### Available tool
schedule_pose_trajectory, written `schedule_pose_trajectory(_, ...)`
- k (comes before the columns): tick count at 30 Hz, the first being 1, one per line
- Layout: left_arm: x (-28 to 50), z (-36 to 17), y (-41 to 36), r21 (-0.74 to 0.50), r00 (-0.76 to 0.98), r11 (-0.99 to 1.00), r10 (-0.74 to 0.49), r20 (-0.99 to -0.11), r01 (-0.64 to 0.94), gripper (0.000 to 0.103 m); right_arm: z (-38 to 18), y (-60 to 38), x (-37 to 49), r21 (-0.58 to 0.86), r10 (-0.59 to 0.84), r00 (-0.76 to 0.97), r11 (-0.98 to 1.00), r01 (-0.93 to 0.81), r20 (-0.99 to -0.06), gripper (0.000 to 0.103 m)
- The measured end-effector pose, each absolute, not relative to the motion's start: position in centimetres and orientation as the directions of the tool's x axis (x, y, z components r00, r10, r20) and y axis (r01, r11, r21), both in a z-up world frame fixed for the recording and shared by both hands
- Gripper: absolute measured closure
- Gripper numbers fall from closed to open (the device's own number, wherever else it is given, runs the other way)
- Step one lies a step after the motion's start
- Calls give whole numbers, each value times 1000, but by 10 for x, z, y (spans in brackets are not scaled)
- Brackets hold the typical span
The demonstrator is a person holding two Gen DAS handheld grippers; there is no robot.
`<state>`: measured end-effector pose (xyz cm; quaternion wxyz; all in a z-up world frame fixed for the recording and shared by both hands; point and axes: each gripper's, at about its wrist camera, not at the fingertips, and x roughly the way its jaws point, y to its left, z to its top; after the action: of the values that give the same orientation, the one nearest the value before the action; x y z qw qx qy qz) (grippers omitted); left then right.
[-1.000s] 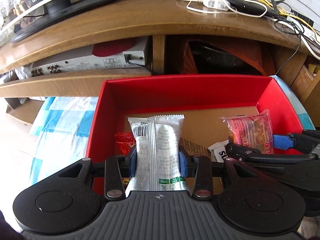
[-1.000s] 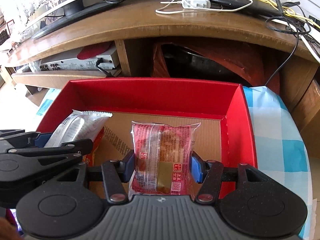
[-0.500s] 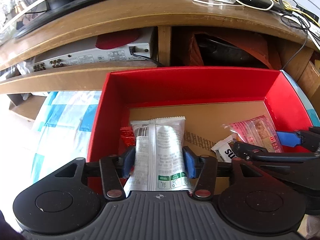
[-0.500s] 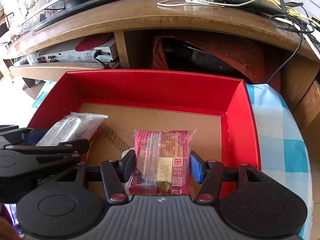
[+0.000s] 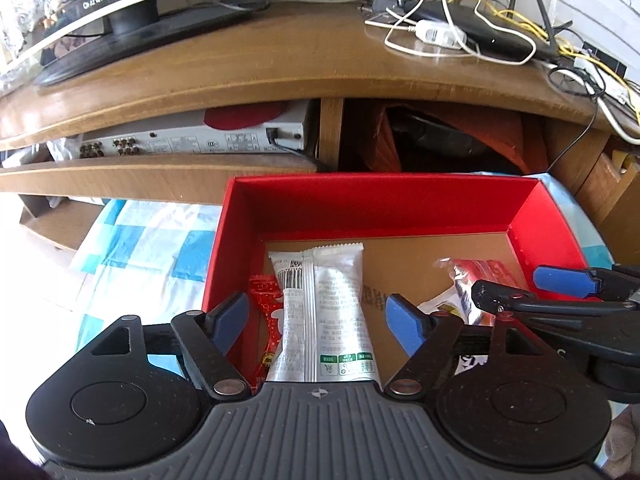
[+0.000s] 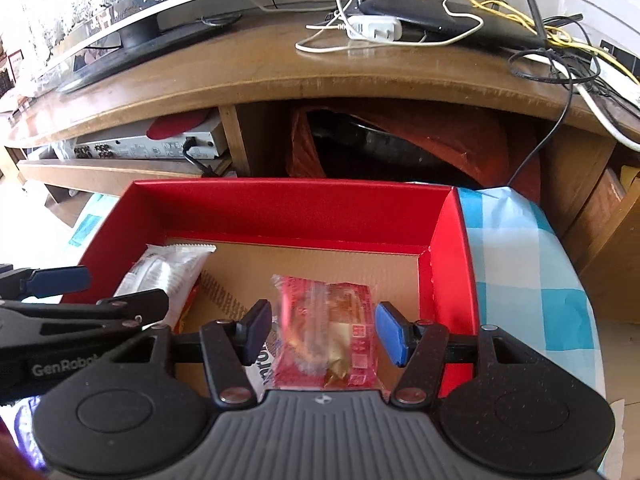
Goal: Organize snacks
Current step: 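Lower both packs into the red box and open both grippers, then move left tool to the purple bag while right tool approaches the gold pastry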
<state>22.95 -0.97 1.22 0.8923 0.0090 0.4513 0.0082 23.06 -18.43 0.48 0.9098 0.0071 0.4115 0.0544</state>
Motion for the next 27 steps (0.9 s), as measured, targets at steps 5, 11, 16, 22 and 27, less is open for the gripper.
schedule_pose_trajectory(5,220,22,-9,17,602,1000,11,-798,4,19,15,-184,217,59,110,664,993,-100,-739,34)
schedule_pose_trajectory(11,205,32,-6,10,612,1000,-2,-791,15,18,22,-181,201,64,129,666,991,-120,-734,33)
schedule_pose_trajectory(16,189,36,0,9,613,1000,-7,-790,24,17,24,-175,182,69,149,656,987,-147,-740,33)
schedule_pose_trajectory(22,167,36,11,6,602,1000,-11,-798,26,17,19,-161,157,57,171,627,979,-198,-760,32)
schedule_pose_trajectory(27,148,35,21,-16,587,999,-33,-809,34,17,18,-149,136,67,203,611,969,-237,-765,28)
